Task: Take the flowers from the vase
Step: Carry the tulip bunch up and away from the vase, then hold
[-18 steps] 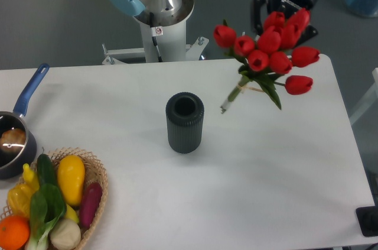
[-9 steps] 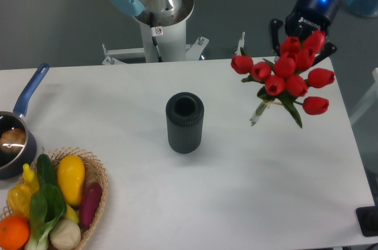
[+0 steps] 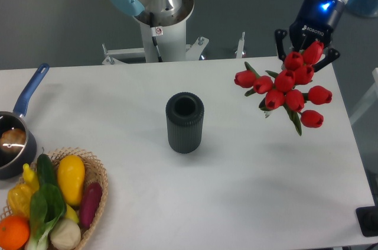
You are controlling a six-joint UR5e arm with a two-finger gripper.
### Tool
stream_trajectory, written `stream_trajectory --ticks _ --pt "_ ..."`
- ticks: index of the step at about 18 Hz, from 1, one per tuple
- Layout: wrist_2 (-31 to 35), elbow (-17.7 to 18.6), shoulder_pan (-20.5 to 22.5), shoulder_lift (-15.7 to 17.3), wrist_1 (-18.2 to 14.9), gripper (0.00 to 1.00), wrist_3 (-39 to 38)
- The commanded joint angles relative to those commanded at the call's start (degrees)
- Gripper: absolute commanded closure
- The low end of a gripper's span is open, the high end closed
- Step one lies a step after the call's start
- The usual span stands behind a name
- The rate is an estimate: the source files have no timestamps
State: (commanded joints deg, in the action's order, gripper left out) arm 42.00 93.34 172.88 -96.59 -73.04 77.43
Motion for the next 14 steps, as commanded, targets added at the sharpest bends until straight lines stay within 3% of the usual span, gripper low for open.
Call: stream_trajectory --ticks 14 --pt "1.6 0.4 -0.3 0.2 0.0 0.73 -0.1"
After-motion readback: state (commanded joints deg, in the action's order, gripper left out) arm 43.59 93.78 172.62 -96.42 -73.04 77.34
